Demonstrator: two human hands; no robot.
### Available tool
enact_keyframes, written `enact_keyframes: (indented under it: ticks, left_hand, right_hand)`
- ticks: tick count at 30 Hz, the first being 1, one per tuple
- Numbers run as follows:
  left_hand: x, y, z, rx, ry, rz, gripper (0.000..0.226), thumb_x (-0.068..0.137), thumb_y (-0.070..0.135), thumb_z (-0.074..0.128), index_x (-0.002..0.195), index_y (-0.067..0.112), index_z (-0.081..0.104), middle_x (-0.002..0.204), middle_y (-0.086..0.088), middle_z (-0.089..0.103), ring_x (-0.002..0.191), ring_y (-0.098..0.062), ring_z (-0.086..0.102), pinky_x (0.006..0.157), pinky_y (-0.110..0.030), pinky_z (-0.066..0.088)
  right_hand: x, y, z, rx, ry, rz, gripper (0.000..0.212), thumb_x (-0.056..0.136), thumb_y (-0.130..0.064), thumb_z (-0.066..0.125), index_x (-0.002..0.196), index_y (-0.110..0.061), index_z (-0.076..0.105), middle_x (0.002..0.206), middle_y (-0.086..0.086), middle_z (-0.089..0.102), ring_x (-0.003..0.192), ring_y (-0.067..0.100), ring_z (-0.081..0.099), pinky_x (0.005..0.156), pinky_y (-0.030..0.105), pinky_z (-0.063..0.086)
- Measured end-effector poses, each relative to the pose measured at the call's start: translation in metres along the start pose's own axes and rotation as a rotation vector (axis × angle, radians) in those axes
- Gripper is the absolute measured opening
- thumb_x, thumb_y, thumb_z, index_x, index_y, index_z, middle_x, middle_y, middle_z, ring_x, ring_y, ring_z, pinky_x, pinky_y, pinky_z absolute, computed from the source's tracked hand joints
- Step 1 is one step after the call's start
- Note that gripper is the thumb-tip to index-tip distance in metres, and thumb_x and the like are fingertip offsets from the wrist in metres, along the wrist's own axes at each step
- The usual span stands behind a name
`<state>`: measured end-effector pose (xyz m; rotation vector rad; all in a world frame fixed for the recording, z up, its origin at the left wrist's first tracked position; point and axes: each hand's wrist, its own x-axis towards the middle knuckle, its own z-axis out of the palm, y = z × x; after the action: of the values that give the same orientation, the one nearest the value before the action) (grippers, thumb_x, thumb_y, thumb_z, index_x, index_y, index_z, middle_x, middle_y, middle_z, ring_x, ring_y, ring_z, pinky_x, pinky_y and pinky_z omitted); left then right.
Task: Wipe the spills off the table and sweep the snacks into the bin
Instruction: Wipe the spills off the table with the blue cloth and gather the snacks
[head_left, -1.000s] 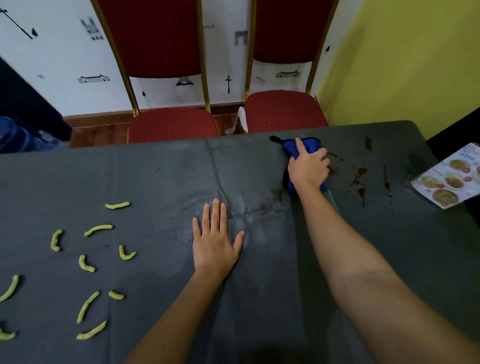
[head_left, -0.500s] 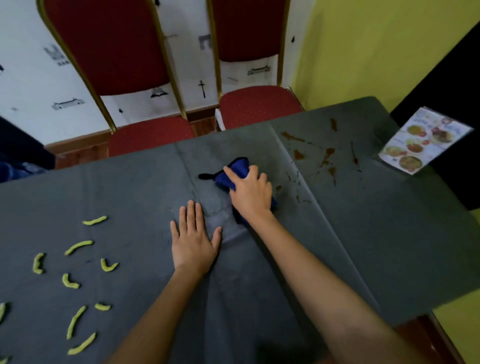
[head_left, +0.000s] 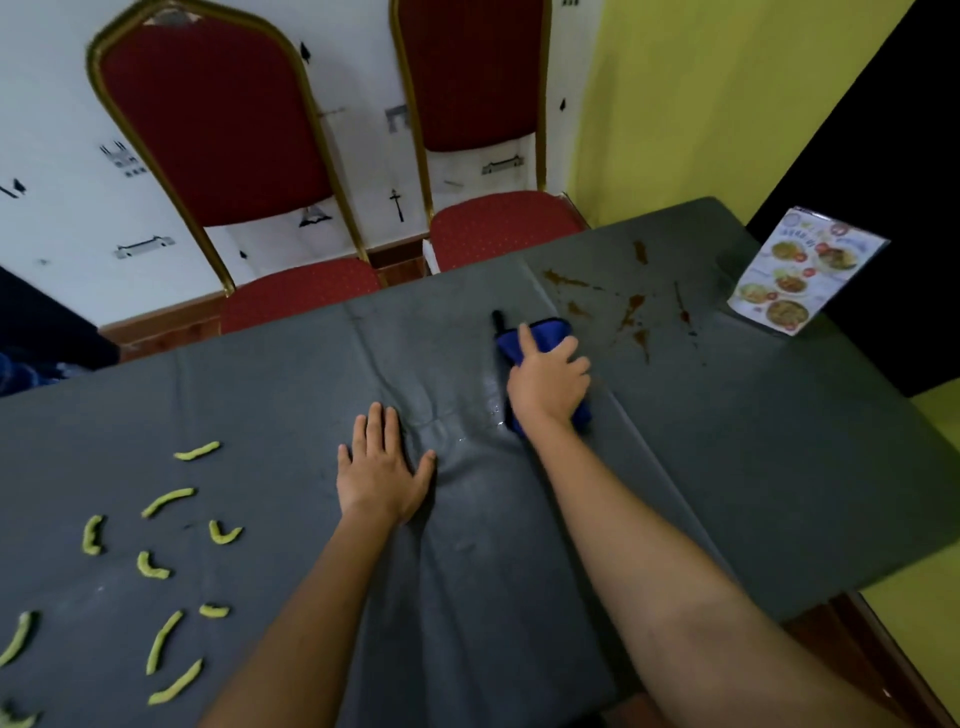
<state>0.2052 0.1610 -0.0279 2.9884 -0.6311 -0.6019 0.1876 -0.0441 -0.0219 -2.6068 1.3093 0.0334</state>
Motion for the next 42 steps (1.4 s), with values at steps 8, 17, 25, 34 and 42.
enact_keyframes:
  ticks: [8,17,25,34,42]
  left_hand:
    - [0.000,-0.002,0.008,-0.032,0.036,-0.030,0.081,0.091,0.064,0.022,0.151,0.016,-0.006,0.160,-0.001,-0.012,0.147,-0.020,-0.010,0.118,-0.047,0.005]
    - [0.000,-0.002,0.023,-0.080,0.172,-0.027,0.081,0.091,0.062,0.024,0.151,0.015,-0.002,0.160,-0.001,-0.008,0.147,-0.019,-0.011,0.118,-0.046,0.001]
    - [-0.005,0.022,0.014,-0.203,0.197,-0.073,0.073,0.091,0.041,0.039,0.151,0.009,0.010,0.160,-0.006,0.001,0.147,-0.025,-0.005,0.116,-0.051,-0.005]
    - [0.006,0.104,0.015,-0.134,0.114,0.227,0.066,0.097,0.049,0.022,0.151,0.017,0.002,0.160,-0.004,-0.006,0.147,-0.023,-0.007,0.117,-0.045,-0.004]
    - [0.014,0.116,0.026,-0.070,0.167,0.153,0.066,0.096,0.053,0.016,0.151,0.022,0.000,0.160,-0.003,-0.008,0.146,-0.023,-0.012,0.115,-0.047,-0.010]
  right_hand:
    - [-0.033,0.028,-0.002,-0.136,-0.050,-0.465,0.061,0.092,-0.043,0.053,0.145,-0.047,0.023,0.128,0.015,0.039,0.099,0.033,0.048,0.082,0.042,0.043]
    - [0.035,0.097,-0.027,-0.151,0.030,-0.125,0.056,0.095,-0.046,0.047,0.145,-0.049,0.023,0.131,0.014,0.039,0.109,0.036,0.047,0.087,0.046,0.043]
    - [0.004,0.079,-0.023,-0.186,-0.011,-0.215,0.057,0.096,-0.041,0.047,0.146,-0.049,0.020,0.140,0.012,0.035,0.112,0.037,0.045,0.092,0.047,0.039]
    - [0.040,0.118,-0.038,-0.139,0.026,-0.117,0.053,0.096,-0.043,0.047,0.145,-0.048,0.027,0.137,0.014,0.039,0.115,0.036,0.045,0.094,0.047,0.038]
    - [0.097,0.173,-0.053,-0.105,0.065,0.153,0.053,0.095,-0.043,0.048,0.145,-0.045,0.029,0.137,0.019,0.038,0.114,0.040,0.044,0.094,0.047,0.038]
